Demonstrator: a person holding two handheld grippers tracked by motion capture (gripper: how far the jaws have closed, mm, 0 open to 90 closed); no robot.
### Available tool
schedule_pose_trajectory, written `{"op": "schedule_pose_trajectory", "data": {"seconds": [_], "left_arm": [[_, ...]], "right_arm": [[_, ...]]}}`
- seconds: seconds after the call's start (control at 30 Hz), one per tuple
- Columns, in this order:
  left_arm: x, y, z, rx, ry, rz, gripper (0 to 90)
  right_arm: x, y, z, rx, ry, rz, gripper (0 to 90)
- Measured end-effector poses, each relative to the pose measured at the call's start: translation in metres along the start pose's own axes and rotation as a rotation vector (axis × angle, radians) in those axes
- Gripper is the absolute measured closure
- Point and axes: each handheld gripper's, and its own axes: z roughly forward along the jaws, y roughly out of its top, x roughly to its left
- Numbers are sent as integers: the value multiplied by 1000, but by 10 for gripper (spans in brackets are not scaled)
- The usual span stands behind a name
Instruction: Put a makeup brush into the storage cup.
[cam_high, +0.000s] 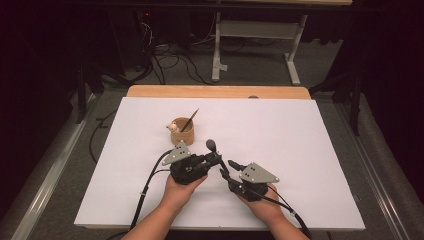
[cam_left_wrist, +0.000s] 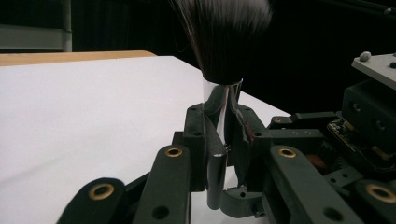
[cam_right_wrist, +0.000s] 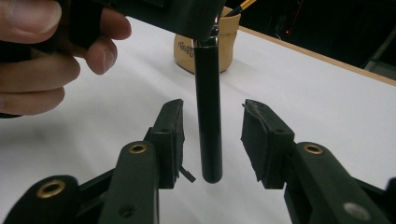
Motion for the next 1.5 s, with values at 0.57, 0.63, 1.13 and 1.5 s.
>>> {"op": "schedule_pose_trajectory", "data": {"seconds": [0.57,0.63,1.13,1.5], "left_arm": [[3,3,-10,0,48,27,766],[3,3,-12,0,55,28,766],[10,7,-23,-2,93,42,766],[17,11,-33,-11,131,44,765]], "right_arm": [[-13,1,-7,-9,16,83,436],[-15,0,-7,-12,15,80,414],[-24,-1,-11,-10,23,115,241],[-30,-2,-15,-4,23,128,158]]}}
